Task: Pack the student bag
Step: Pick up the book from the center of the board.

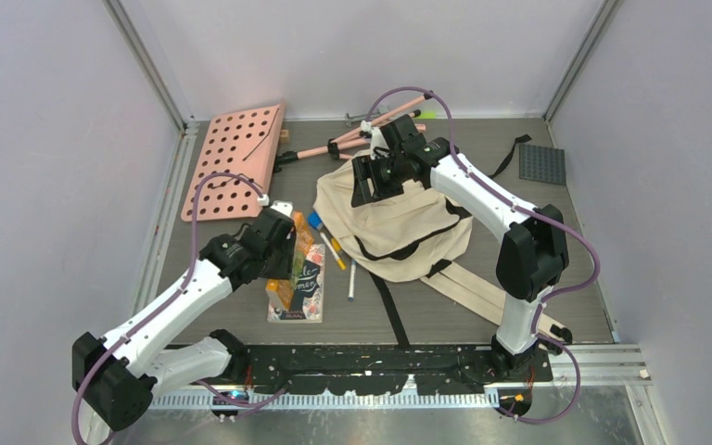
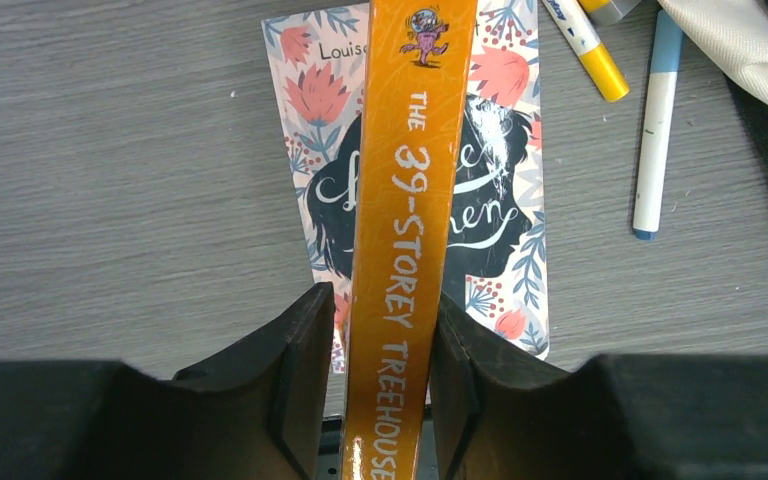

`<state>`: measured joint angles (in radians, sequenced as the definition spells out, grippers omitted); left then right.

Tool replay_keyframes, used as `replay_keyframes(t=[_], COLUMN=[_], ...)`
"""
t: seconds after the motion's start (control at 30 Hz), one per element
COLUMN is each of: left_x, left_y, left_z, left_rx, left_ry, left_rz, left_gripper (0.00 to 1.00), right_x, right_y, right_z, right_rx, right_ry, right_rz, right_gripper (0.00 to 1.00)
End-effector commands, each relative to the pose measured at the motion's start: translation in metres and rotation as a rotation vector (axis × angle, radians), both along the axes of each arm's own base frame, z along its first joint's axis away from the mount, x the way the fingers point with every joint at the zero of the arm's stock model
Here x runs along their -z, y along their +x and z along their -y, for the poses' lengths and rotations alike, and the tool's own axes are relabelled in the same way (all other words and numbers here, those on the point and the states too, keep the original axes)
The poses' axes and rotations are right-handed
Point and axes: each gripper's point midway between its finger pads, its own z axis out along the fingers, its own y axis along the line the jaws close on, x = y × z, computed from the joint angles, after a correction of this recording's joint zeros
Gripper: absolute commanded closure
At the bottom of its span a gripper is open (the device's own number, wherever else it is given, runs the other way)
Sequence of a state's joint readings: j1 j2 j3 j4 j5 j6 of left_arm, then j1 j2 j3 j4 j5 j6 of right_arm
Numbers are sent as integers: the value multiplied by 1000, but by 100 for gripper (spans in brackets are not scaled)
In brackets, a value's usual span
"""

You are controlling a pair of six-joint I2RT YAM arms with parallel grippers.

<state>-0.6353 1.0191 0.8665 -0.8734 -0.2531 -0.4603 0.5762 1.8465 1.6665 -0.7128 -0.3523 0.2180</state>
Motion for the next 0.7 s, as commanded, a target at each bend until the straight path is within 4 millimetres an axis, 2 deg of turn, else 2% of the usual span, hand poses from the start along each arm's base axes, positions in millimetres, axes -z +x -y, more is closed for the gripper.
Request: replay_keyframes(t=[0.0, 0.13, 0.17, 0.23, 0.3, 0.33, 0.47, 0.53, 0.57, 0.6, 0.63, 0.67], left_x=[-1, 6, 8, 9, 0, -6, -46, -68, -79, -88, -97, -105], left_y=[0, 0, 1, 3, 9, 12, 28, 36, 38, 39, 41, 41], left_z=[9, 11, 10, 9, 11, 12, 17, 23, 32, 42, 54, 65], left_rx=[-19, -52, -67, -98, -113, -116, -109, -89, -51, -9, 35, 77], left_ry=[-52, -63, -59, -52, -61, -65, -108, -146, -185, -234, -294, -357], left_rz=[-2, -21, -27, -31, -9, 6, 110, 157, 172, 177, 177, 168], left_gripper=[59, 58, 60, 78, 96, 100, 100, 100, 100, 100, 100, 100], right_x=[-24, -24, -24, -24, -27, -28, -45, -59, -70, -79, -90, -100], right_y=[4, 4, 4, 4, 5, 4, 8, 14, 16, 20, 22, 26], right_z=[-5, -5, -4, -4, -3, -3, -2, 7, 6, 16, 17, 27], right_rx=[-18, -18, -17, -14, -11, -11, 2, 28, 30, 64, 55, 87], right_ry=[41, 40, 39, 35, 37, 39, 78, 124, 170, 203, 253, 289], right_rz=[56, 58, 58, 62, 68, 70, 86, 95, 104, 103, 117, 115], right_gripper=[33, 34, 34, 34, 34, 33, 32, 30, 29, 20, 18, 15])
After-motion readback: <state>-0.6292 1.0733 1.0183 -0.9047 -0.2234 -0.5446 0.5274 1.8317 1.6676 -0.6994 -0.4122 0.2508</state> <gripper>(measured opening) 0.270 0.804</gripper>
